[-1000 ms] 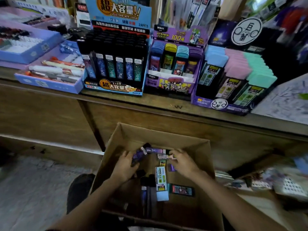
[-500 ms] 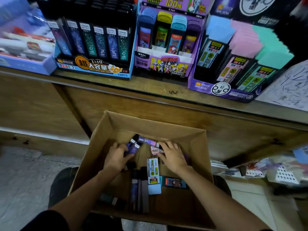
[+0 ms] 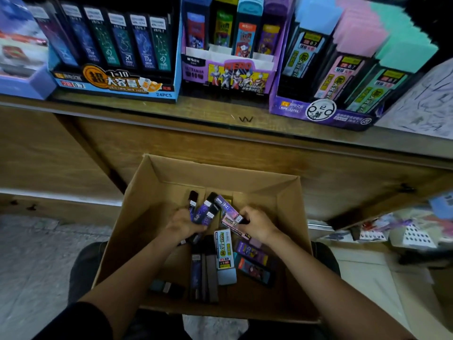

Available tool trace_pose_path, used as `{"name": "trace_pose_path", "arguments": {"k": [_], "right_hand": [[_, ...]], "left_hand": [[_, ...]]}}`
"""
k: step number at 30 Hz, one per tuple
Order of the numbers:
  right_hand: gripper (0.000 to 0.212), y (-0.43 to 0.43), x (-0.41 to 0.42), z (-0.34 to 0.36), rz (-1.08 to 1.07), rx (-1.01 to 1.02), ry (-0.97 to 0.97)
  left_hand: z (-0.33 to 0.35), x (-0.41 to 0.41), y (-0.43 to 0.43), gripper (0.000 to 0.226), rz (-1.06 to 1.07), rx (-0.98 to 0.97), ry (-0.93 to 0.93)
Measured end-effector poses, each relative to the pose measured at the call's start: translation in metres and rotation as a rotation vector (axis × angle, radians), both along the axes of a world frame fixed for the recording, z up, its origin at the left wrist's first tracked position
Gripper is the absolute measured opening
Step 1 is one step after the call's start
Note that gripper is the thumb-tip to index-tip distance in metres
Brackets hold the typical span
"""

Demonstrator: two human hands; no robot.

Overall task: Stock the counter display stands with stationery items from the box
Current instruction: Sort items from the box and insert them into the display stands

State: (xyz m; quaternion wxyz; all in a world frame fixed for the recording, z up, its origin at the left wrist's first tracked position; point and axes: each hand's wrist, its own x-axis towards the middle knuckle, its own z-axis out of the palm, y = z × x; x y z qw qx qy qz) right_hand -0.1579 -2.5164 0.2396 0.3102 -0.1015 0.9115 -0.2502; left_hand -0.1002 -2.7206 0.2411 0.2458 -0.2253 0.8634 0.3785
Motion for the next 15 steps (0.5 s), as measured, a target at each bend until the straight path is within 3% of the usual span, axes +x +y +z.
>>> {"name": "trace_pose_path", "arguments": {"k": [4, 9, 15], "right_hand": [[0.018, 0.002, 0.007, 0.001, -0.068, -0.012, -0.108], [0.027, -0.003, 0.017, 0.002, -0.102, 0.010, -0.128], [0.024, 0.000, 0.024, 0.002, -0.292, -0.151, -0.131]], "left_hand": [[-0.008, 0.004, 0.017, 0.034, 0.076, -0.033, 0.027], [-0.008, 0.012, 0.027, 0.054, 0.158, -0.105, 0.045], [-0.008, 0.008, 0.027, 0.043, 0.133, -0.087, 0.076]]}}
